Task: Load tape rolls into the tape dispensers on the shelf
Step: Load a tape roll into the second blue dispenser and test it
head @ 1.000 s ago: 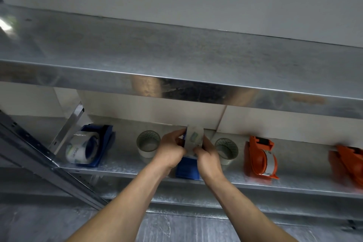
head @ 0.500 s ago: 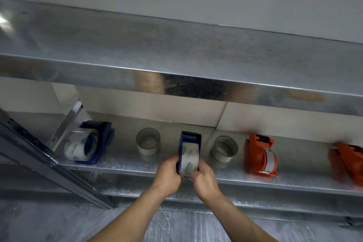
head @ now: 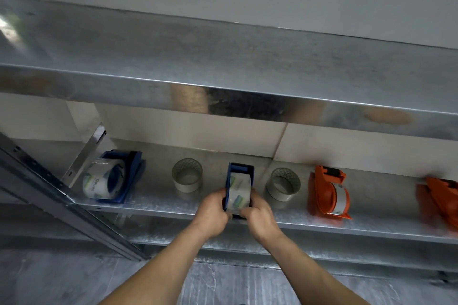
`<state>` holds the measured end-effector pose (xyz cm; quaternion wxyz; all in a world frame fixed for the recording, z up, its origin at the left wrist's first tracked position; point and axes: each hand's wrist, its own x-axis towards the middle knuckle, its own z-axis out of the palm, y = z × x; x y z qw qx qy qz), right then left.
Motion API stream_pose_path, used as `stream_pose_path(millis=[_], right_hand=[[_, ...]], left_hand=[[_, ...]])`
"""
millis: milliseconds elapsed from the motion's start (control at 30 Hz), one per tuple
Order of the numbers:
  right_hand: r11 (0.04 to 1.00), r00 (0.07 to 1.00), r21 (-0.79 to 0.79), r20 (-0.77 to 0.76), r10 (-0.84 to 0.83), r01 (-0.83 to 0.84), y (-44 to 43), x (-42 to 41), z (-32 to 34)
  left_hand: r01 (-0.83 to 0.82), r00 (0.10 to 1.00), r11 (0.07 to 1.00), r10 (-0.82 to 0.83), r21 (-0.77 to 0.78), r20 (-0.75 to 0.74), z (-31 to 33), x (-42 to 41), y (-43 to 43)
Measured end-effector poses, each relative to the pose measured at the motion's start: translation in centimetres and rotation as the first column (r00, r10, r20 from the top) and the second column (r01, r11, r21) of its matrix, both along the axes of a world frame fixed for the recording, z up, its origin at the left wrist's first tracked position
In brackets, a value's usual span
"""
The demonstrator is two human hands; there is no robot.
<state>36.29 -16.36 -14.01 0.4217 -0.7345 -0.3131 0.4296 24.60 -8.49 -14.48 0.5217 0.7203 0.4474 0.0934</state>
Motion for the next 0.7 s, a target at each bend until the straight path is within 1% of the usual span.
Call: stream_pose_path(millis=[200, 433, 567, 633, 700], right_hand=[[0.999, 0.999, 0.030, -0.029, 0.031, -0.030, -0.3, 0.3, -0.2], [0.998, 0.998, 0.055, -0.066, 0.007, -0.003, -0.1, 1.2, 0.1], [0.998, 0.999, 0.062, -0.039, 0.022, -0.019, -0.3, 1.3, 0.6], [0.999, 1.000, 0.046, 0.002, 0.018, -0.018, 0.0, 1.1, 1.2], [0.999, 0.999, 0.031, 0.042, -0.021, 0.019, 0.5, 0.7, 1.6]], left_hand=[[0.020, 1.000, 0.999, -0.019, -0.042, 0.010, 0.0, -0.2, 0.3], [0.044, 0.998, 0.998, -0.042, -0.038, 0.055, 0.7, -0.2, 0.8], [0.049, 0.995, 0.998, -0.045, -0.036, 0.094, 1.2, -0.4, 0.7], [0.048, 0.995, 0.999, -0.046, -0.020, 0.083, 1.8, -0.2, 0.6], [0.020, 0.998, 1.000, -0.021, 0.020, 0.052, 2.1, 0.0, 0.6]])
